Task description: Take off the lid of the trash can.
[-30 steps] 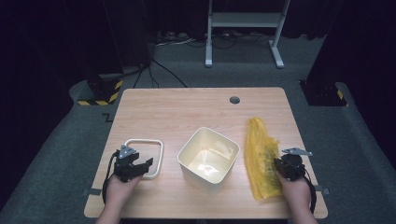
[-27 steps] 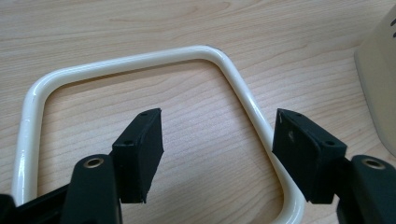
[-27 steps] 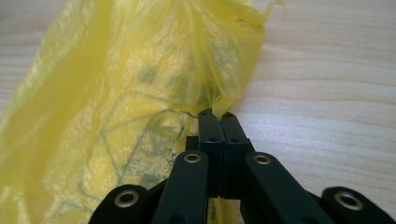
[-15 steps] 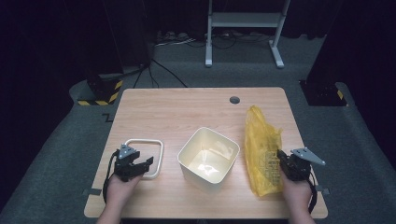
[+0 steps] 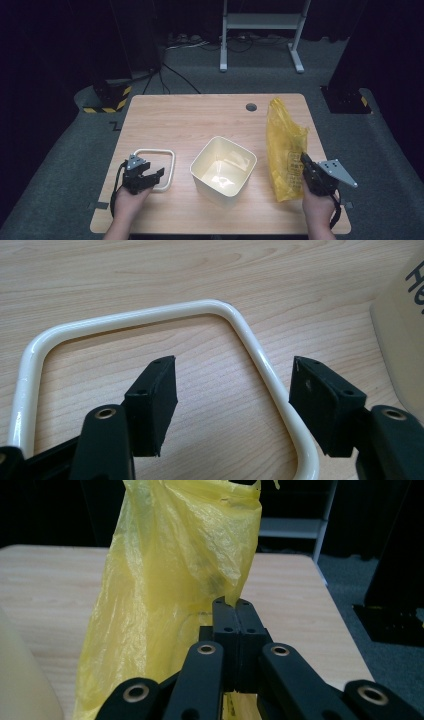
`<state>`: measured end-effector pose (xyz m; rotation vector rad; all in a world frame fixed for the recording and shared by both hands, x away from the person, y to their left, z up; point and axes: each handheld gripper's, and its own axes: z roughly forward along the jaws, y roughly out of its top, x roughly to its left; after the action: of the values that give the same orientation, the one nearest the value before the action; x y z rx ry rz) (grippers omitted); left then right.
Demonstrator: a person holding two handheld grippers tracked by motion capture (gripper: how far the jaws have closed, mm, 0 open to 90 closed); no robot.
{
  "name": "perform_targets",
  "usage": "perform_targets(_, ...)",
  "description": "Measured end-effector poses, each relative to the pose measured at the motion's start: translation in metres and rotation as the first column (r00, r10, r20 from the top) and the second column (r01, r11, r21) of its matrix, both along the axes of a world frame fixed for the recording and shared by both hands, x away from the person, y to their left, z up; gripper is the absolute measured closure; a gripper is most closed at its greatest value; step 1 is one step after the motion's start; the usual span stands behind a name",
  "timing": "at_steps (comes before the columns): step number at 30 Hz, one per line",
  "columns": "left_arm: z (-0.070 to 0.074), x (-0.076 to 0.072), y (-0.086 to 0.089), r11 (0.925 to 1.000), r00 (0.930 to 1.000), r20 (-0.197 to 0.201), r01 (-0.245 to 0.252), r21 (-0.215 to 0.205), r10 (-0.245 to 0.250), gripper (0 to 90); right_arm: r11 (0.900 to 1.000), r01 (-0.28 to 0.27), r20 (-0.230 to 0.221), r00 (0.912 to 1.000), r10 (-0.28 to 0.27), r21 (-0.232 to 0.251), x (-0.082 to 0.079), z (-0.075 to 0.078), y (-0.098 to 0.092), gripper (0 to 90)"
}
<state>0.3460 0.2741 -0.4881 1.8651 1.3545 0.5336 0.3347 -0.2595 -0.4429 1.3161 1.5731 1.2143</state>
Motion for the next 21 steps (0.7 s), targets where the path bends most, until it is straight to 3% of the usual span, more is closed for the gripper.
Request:
perform_targets(1,0.0,0.0,0.0,1.0,1.0,-0.001,0.002,0.002,-0.002,36.0,1.0,0.004,0.034,0.9994,-0.005,0.011,-0.003,0.006,0.0,90.0)
perform_targets(9,-0.002,-0.003,0.001,0.9999,0.9986,0.051,0.014,-0.002,-0.014,33.2,0.999,0.017,0.1,0.9948,-0.02,0.032,-0.009,0.022,0.0,90.0)
perform_targets(11,-0.004,-0.003,0.001,0.9997,0.9985,0.048,0.024,-0.003,-0.024,32.4,0.999,0.017,0.104,0.9943,-0.02,0.032,-0.009,0.024,0.001,90.0)
perform_targets(14,-0.008,-0.003,-0.002,0.9988,0.9983,0.043,0.039,0.028,-0.04,28.8,0.999,0.02,0.117,0.9928,-0.025,0.04,-0.008,0.029,0.003,90.0)
perform_targets(21,-0.01,-0.001,-0.006,0.998,0.997,0.057,0.05,0.038,-0.052,24.5,0.999,0.021,0.193,0.9807,-0.03,0.046,-0.008,0.043,0.018,90.0)
